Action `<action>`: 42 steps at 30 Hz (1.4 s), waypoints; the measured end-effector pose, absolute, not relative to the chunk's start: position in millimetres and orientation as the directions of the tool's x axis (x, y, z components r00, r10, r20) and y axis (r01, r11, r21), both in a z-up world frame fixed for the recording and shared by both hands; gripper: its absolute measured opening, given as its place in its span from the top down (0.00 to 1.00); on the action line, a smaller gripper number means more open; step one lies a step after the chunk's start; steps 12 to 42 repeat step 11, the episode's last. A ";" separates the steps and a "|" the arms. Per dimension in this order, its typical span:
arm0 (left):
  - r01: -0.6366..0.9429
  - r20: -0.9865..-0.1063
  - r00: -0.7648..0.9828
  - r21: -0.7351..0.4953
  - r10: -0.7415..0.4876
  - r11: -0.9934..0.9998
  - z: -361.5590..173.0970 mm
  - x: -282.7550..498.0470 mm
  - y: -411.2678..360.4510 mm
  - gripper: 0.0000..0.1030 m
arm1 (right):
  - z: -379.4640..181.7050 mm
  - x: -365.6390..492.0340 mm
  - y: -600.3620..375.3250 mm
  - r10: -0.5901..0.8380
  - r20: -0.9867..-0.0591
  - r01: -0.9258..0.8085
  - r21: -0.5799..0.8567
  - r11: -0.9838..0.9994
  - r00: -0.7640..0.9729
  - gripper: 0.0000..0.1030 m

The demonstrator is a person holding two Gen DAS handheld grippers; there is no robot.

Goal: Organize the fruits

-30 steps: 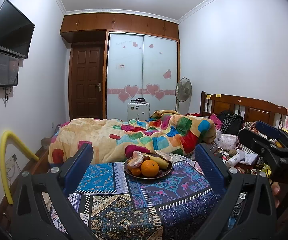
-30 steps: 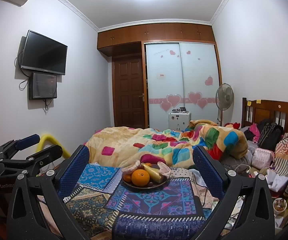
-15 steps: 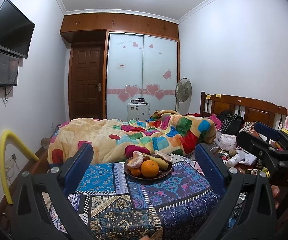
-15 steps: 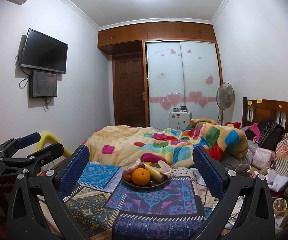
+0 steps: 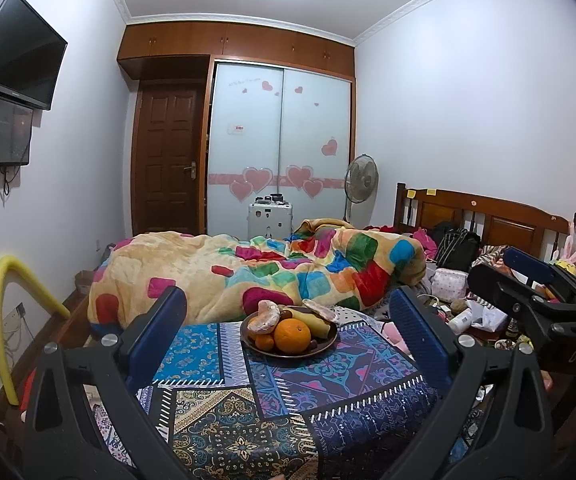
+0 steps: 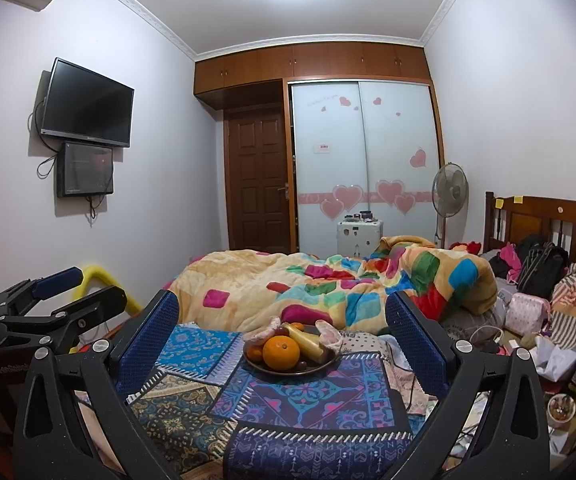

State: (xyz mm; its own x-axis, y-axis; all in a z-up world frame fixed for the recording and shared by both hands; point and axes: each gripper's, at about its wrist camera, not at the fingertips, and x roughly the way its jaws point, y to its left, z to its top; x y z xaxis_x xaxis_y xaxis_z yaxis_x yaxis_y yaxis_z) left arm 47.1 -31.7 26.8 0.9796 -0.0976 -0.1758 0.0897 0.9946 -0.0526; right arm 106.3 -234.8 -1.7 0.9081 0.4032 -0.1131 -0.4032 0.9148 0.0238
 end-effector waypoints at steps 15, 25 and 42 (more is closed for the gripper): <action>0.098 -0.189 0.976 -0.055 -0.107 0.994 24.9 50.2 -32.8 0.00 | -2.5 107.9 -237.6 0.406 -0.118 -0.405 0.032 0.914 0.906 0.00; 0.098 -0.189 0.976 -0.055 -0.107 0.994 24.9 50.2 -32.8 0.00 | -2.5 107.9 -237.6 0.406 -0.118 -0.405 0.032 0.914 0.906 0.00; 0.098 -0.189 0.976 -0.055 -0.107 0.994 24.9 50.2 -32.8 0.00 | -2.5 107.9 -237.6 0.406 -0.118 -0.405 0.032 0.914 0.906 0.00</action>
